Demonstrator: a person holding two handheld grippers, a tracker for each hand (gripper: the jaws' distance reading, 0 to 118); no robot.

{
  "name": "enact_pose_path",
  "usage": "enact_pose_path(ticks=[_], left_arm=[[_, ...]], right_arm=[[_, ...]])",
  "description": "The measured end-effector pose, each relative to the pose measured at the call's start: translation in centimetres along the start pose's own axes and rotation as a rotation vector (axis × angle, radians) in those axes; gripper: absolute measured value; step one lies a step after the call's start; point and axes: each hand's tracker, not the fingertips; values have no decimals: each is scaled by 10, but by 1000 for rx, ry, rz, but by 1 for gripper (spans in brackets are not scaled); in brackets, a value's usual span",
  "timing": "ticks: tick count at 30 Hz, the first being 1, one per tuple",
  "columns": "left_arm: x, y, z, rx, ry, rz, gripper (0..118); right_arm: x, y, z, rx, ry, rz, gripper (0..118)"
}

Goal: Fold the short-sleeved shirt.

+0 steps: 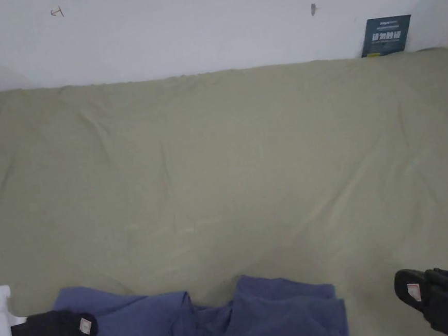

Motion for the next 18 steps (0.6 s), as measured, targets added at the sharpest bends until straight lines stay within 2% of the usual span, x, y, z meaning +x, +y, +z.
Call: enact_pose_path(ticks=[4,8,14,18], left_arm=[[42,3,18,3,129,-70,11],[112,-4,16,-9,239,-234,11],[215,-33,-30,-47,430,-476,11],[259,-62,-83,-123,444,-567,11]], right_arm=[[-1,1,0,7,8,6,1],[-1,-1,6,8,9,7,1],[5,-5,16,18,-7,-2,1],[11,-6,21,32,-15,-15,1]])
